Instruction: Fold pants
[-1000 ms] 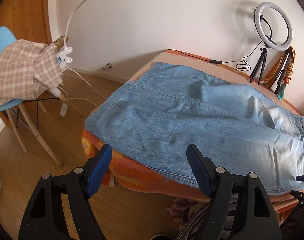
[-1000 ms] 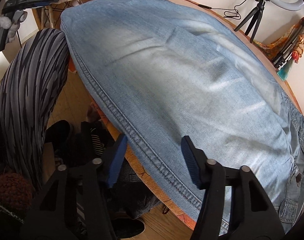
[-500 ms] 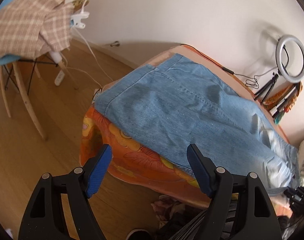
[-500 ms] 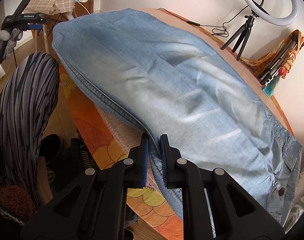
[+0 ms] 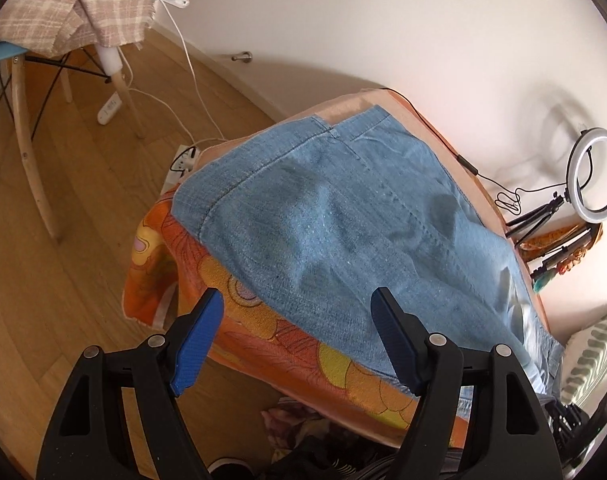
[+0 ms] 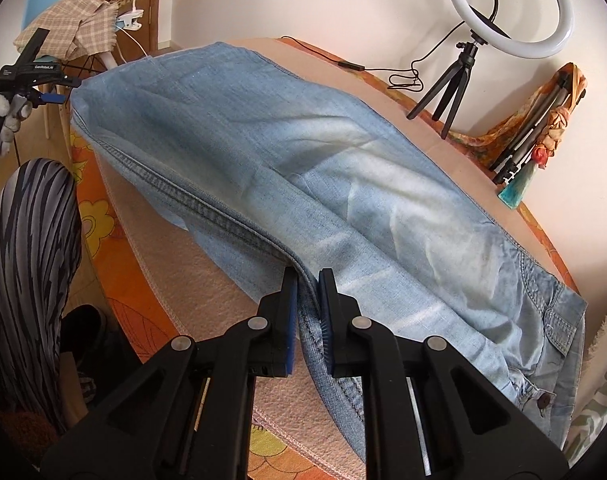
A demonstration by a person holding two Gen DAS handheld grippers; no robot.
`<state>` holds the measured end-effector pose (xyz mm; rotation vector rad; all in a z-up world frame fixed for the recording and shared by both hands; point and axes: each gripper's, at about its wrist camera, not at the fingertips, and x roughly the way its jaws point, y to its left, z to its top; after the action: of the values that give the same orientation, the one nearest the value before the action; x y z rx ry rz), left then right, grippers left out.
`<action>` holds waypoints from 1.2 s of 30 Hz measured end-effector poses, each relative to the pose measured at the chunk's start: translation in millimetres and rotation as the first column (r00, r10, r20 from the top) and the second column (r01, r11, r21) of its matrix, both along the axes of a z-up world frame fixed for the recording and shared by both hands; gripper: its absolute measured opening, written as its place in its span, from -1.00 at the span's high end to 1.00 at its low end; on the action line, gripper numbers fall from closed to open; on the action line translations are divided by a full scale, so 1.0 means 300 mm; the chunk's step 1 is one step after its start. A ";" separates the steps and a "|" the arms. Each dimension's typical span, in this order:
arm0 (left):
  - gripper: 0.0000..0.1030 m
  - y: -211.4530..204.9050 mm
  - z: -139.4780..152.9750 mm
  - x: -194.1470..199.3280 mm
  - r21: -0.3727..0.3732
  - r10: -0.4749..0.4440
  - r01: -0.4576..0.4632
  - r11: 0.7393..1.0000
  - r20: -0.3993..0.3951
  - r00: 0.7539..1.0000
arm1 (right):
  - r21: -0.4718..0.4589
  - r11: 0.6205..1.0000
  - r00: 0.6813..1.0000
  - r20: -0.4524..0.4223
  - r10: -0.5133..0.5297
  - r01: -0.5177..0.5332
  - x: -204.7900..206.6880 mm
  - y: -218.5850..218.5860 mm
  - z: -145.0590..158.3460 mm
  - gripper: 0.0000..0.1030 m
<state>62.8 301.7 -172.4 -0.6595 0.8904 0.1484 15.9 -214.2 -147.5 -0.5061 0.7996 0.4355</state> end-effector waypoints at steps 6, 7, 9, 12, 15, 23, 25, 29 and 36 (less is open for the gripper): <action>0.47 -0.002 -0.006 0.032 0.000 -0.010 0.010 1.000 0.011 1.000 | -0.001 1.000 1.000 0.005 0.006 -0.006 -0.009 -0.005 0.001 0.79; 0.61 -0.003 -0.001 0.041 0.004 -0.010 0.010 1.000 0.021 1.000 | -0.002 1.000 1.000 0.008 0.007 -0.007 -0.010 -0.006 0.002 0.79; 0.64 -0.009 0.021 0.069 0.019 -0.025 0.024 1.000 0.041 0.999 | -0.002 1.000 1.000 0.016 0.003 -0.003 -0.006 -0.010 0.009 0.79; 0.64 -0.041 0.054 0.142 0.077 -0.074 0.070 0.995 0.056 0.996 | -0.004 1.000 1.000 0.026 -0.008 0.008 0.013 -0.017 0.021 0.79; 0.64 -0.076 0.053 0.235 0.116 -0.117 0.112 0.987 0.033 0.993 | -0.002 1.000 0.999 0.030 -0.027 0.027 0.044 -0.025 0.029 0.80; 0.42 -0.116 0.013 0.401 0.134 -0.173 0.175 0.975 -0.027 0.984 | -0.043 0.997 0.998 0.014 -0.060 0.061 0.153 -0.026 -0.007 0.80; 0.26 -0.102 0.037 0.398 0.130 -0.167 0.168 0.977 -0.016 0.986 | -0.051 0.996 0.998 0.007 -0.066 0.066 0.175 -0.027 -0.021 0.80; 0.04 -0.025 0.107 0.338 0.140 -0.117 0.109 0.984 0.048 0.992 | -0.055 0.996 0.998 -0.004 -0.069 0.068 0.202 -0.031 -0.040 0.80; 0.04 0.146 0.115 0.201 0.136 0.010 -0.017 0.991 0.054 0.999 | -0.054 0.996 0.998 -0.015 -0.067 0.066 0.218 -0.031 -0.058 0.80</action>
<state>123.3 345.5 -137.9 -0.5396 0.8173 0.2018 81.2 -223.4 -165.0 -0.5249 0.8436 0.3580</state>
